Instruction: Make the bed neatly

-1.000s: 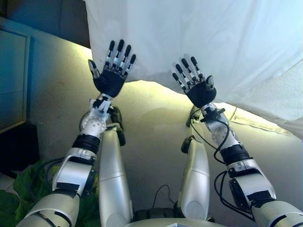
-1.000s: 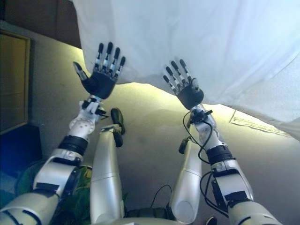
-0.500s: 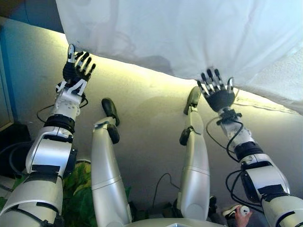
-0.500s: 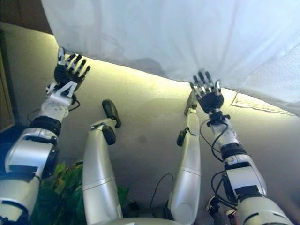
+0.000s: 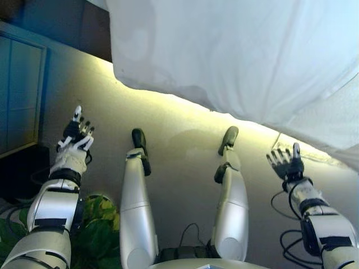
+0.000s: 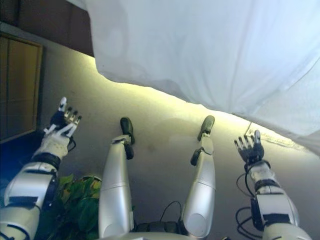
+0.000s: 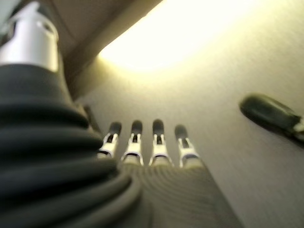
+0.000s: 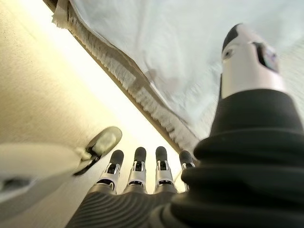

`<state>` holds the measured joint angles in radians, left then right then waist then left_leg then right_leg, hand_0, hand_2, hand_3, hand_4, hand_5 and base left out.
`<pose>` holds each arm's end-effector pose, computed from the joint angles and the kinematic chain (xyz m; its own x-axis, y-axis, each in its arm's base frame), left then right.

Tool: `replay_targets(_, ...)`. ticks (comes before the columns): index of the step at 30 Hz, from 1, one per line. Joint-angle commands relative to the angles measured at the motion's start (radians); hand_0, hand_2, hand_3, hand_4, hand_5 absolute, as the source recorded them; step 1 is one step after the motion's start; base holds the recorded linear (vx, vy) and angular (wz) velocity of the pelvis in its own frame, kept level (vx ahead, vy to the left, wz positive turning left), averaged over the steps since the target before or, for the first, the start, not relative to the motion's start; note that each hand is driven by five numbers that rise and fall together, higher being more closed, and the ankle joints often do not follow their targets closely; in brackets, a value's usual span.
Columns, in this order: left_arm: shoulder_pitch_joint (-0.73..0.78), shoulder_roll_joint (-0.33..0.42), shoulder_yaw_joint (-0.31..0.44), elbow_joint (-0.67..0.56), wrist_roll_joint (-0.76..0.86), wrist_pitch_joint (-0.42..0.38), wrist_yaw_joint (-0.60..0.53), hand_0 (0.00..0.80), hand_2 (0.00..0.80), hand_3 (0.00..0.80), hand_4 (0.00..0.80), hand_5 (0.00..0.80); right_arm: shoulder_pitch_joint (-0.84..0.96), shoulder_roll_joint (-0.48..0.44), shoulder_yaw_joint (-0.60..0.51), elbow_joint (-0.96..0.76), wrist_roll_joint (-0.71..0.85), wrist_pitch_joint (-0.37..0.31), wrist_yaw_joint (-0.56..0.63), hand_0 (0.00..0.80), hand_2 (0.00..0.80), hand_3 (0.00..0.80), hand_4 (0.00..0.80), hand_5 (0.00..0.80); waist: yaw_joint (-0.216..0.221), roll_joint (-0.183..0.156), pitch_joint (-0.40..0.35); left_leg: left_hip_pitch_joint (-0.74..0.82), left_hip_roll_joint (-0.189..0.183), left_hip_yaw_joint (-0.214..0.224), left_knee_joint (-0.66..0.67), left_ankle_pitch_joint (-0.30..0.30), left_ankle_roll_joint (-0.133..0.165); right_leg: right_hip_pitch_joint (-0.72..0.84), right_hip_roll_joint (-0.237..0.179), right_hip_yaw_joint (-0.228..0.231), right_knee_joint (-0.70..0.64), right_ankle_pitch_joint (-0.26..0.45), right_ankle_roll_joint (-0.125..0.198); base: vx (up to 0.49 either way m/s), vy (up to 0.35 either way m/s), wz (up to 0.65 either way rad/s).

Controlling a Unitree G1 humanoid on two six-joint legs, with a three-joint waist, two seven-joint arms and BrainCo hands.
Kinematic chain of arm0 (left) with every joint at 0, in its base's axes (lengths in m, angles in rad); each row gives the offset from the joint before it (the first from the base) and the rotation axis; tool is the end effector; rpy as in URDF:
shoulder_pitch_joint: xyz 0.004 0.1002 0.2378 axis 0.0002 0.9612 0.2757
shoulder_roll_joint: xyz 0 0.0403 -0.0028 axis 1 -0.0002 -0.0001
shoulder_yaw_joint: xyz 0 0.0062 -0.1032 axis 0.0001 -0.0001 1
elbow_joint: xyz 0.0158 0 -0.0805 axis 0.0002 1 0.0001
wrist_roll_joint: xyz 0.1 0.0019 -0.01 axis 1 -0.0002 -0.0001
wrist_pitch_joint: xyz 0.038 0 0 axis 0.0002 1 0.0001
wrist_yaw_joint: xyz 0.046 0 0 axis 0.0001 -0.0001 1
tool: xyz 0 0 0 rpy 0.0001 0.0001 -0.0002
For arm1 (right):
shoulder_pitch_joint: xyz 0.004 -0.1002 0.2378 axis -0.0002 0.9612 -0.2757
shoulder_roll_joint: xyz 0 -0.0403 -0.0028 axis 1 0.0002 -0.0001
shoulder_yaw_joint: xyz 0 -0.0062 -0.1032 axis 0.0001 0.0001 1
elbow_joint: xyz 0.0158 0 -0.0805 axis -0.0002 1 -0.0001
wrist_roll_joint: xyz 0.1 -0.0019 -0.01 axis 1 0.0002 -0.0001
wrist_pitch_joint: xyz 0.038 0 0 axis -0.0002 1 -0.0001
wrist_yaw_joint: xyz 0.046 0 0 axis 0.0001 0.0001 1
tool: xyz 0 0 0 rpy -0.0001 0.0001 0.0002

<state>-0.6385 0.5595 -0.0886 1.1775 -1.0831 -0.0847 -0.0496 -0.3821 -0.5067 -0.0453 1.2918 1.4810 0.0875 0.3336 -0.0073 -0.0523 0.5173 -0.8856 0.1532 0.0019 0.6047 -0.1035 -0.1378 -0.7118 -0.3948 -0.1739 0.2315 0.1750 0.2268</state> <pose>0.2791 0.3014 0.0476 0.8768 0.3579 -0.3212 -0.4713 0.7724 -0.4257 0.1930 -0.3095 -0.0338 0.8330 -0.2465 -0.4953 0.5533 0.3684 0.7471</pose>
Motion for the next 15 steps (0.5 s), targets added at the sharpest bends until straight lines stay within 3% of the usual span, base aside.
replay_targets(1, 0.066, -0.013, 0.066, -0.017, 0.111, -0.069, -0.014, 0.000, 0.000, 0.000, 0.000, 0.000, 0.134, -0.006, -0.068, 0.023, -0.039, -0.021, 0.065, 0.000, 0.000, 0.000, 0.000, 0.000, 0.006, 0.023, 0.003, 0.141, -0.045, 0.030, -0.185, 0.094, 0.043, 0.076, 0.011, 0.016, 0.052, -0.003, -0.036, 0.032, -0.267, 0.29)
replay_targets(6, 0.231, -0.095, 0.119, -0.077, 0.137, -0.087, -0.063, 0.000, 0.000, 0.000, 0.000, 0.000, 0.246, 0.051, -0.120, 0.025, -0.069, 0.000, 0.150, 0.000, 0.000, 0.000, 0.000, 0.000, 0.020, 0.011, 0.001, 0.424, -0.036, 0.032, -0.288, 0.093, 0.039, 0.347, 0.054, 0.004, -0.045, -0.022, -0.035, 0.095, -0.203, 0.14)
replay_targets(11, 0.387, -0.181, 0.139, -0.119, 0.183, -0.101, -0.116, 0.000, 0.000, 0.000, 0.000, 0.000, 0.356, 0.141, -0.119, -0.030, -0.156, -0.083, 0.204, 0.000, 0.000, 0.000, 0.000, 0.000, 0.024, 0.017, -0.151, 0.645, -0.025, 0.073, -0.480, 0.134, 0.036, 0.529, 0.075, -0.014, -0.148, -0.026, -0.034, 0.212, -0.079, 0.07)
replay_targets(15, 0.477, -0.220, 0.086, -0.248, 0.281, -0.092, -0.143, 0.000, 0.000, 0.000, 0.000, 0.000, 0.435, 0.195, -0.031, -0.210, -0.245, -0.176, 0.218, 0.000, 0.000, 0.000, 0.000, 0.000, 0.032, 0.033, -0.262, 0.767, -0.035, 0.104, -0.671, 0.213, 0.032, 0.628, 0.113, -0.040, -0.190, -0.049, -0.030, 0.128, -0.013, 0.03)
